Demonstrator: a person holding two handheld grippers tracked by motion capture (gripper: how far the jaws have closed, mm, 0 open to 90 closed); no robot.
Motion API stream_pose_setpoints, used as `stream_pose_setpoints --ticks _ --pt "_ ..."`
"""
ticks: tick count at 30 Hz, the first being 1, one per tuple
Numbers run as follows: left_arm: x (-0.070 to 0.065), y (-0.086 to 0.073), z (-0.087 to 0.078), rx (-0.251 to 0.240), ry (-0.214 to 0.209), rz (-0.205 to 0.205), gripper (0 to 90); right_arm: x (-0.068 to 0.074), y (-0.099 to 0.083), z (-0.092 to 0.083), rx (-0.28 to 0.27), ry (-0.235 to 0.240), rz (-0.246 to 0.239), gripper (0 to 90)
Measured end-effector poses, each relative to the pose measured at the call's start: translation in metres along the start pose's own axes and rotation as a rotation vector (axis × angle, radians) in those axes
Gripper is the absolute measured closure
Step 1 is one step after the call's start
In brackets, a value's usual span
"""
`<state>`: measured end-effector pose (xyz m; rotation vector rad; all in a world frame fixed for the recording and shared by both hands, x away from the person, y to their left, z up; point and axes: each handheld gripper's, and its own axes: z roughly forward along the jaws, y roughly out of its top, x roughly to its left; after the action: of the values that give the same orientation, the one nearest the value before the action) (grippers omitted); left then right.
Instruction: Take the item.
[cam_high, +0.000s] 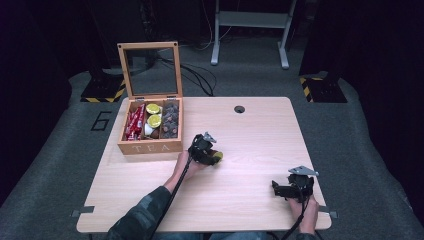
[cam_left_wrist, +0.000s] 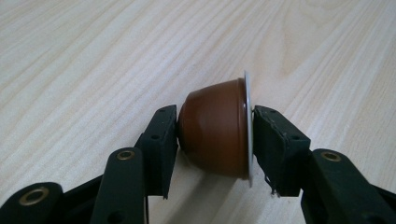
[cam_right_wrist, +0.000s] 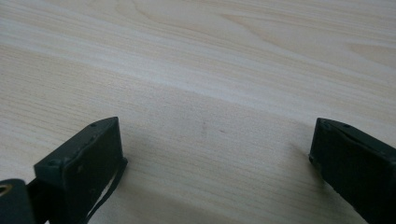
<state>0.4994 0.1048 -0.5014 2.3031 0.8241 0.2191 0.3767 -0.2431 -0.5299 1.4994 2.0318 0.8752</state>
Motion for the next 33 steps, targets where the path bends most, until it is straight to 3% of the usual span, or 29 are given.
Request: stream_pose_setpoints --ticks 6,20,33 --pt "0.002 0.000 -0.004 -0.003 0.018 -0.003 44.5 0.000 0.000 0.000 0.001 0.001 0.000 2.0" --pt "0.004 -0.001 -0.022 -0.059 0.053 -0.041 29.4 0.000 0.000 0.000 0.000 0.000 0.000 2.0" --pt "0.001 -0.013 -0.074 -0.134 0.116 0.004 15.0 0.000 0.000 0.000 0.001 -0.002 0.003 2.0"
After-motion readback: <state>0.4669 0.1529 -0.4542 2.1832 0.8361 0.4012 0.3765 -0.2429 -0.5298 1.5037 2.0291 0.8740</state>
